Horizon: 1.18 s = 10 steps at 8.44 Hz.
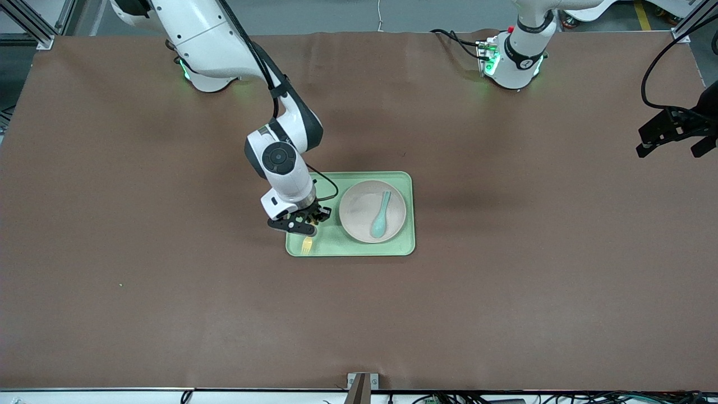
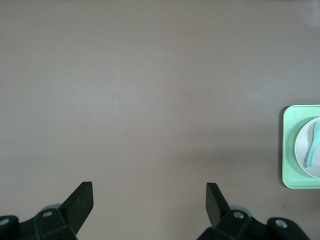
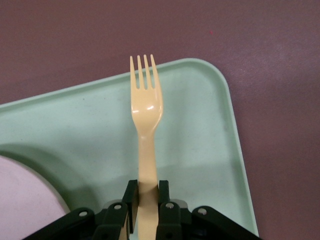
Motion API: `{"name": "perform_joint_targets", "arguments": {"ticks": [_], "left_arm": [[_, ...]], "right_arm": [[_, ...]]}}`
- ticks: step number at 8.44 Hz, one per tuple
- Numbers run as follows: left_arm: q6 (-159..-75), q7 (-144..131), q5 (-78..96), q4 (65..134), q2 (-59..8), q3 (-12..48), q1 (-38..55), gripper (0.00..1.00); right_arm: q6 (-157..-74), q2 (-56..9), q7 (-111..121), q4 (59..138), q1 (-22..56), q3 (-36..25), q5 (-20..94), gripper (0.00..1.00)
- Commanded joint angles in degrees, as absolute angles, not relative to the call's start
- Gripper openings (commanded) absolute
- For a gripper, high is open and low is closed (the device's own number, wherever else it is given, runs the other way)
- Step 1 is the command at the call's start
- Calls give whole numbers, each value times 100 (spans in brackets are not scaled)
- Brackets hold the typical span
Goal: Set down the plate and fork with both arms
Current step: 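Lower the fork onto the tray beside the plate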
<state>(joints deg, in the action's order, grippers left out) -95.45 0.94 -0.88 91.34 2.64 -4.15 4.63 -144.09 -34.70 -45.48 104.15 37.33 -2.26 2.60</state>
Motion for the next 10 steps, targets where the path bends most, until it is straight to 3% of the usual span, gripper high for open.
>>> {"name": "perform_joint_targets", "arguments": {"ticks": [1, 5, 7, 8, 9, 10], "left_arm": [[-9501, 158, -220, 9070, 281, -422, 501, 99], [-9501, 158, -211, 9070, 281, -422, 501, 99], [-9501, 150, -211, 9070, 281, -422, 501, 99], [-9492, 149, -211, 9070, 281, -422, 501, 99], [-9492, 149, -211, 9070, 281, -422, 510, 99], [-9492, 149, -211, 9070, 281, -422, 510, 99]], "right_arm": [[-14476, -3278, -4412, 10652, 3718, -88, 369, 0], [-14510, -3331, -4219, 10819, 3727, -88, 369, 4], [-14607, -3331, -4219, 10881, 3718, -88, 369, 42], [-14599, -3357, -4219, 10872, 3726, -88, 369, 78], [-14564, -3357, -4219, 10863, 3727, -88, 369, 100], [-14442, -3270, -4236, 10872, 3753, -88, 369, 100]]}}
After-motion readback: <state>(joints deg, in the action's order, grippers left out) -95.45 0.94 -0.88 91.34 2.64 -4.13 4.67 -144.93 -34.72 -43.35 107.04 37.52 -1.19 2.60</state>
